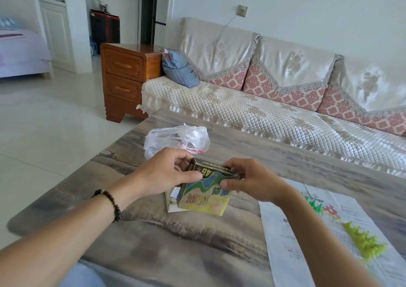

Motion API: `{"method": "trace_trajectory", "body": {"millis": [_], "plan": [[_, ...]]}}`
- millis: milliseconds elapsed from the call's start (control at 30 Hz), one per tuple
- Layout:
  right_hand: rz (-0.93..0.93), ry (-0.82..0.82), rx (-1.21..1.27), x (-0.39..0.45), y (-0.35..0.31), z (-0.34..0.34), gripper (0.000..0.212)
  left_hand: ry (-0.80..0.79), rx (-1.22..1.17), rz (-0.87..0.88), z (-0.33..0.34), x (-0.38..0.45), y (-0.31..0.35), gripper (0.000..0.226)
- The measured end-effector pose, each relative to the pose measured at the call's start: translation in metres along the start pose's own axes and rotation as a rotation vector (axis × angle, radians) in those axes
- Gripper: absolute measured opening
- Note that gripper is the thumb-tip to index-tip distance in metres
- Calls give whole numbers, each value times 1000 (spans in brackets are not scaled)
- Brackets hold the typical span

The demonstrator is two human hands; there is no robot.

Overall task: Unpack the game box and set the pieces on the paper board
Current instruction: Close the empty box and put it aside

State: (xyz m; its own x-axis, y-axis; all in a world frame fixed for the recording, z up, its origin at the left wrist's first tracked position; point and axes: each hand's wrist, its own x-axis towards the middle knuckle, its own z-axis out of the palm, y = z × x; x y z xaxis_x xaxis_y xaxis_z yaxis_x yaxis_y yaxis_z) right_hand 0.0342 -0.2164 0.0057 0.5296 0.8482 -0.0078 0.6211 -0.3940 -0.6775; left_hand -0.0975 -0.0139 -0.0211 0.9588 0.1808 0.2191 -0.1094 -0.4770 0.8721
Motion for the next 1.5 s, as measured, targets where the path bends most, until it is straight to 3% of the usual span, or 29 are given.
{"method": "trace_trajectory", "body": {"millis": [167, 300, 433, 600, 633, 733, 867, 967, 1033, 1067, 1133, 1200, 1300, 1400, 1500], "plan": [[107, -303, 15, 19, 15, 21, 22, 27, 39, -92, -6, -4, -39, 49], [101, -369, 6, 42, 16, 28, 18, 6, -8, -219, -8, 1, -64, 76], [62, -305, -54, 67, 10, 29, 15, -50, -111, -282, -3, 8, -74, 54], [108, -126, -109, 91, 18, 33, 41, -119, -139, -254, 0, 19, -91, 67], [122, -98, -99, 93, 24, 35, 45, -124, -134, -253, -1, 21, -94, 61], [158, -57, -24, 97, 37, 44, 43, 15, -60, -253, 3, 27, -101, 12], [187, -8, 131, 100, 42, 56, 35, 54, 17, -213, 6, 30, -108, 15], [253, 73, 110, 98, 43, 60, 42, 77, 36, -189, 9, 28, -109, 16], [318, 134, 25, 91, 44, 62, 46, 126, 111, -163, 10, 25, -106, 36], [335, 127, 16, 89, 45, 63, 40, 125, 162, -146, 11, 21, -104, 56], [352, 83, 28, 84, 47, 66, 36, 17, 283, -122, 11, 13, -102, 108], [359, 93, 17, 80, 46, 68, 38, -120, 444, -98, 13, 9, -100, 138], [346, 93, 36, 77, 42, 68, 30, -150, 575, -93, 16, 8, -101, 140], [342, 25, 165, 71, 41, 71, 28, -111, 549, -87, 16, 7, -104, 136], [343, -8, 144, 68, 44, 71, 32, -125, 505, -93, 13, 7, -107, 135]]}}
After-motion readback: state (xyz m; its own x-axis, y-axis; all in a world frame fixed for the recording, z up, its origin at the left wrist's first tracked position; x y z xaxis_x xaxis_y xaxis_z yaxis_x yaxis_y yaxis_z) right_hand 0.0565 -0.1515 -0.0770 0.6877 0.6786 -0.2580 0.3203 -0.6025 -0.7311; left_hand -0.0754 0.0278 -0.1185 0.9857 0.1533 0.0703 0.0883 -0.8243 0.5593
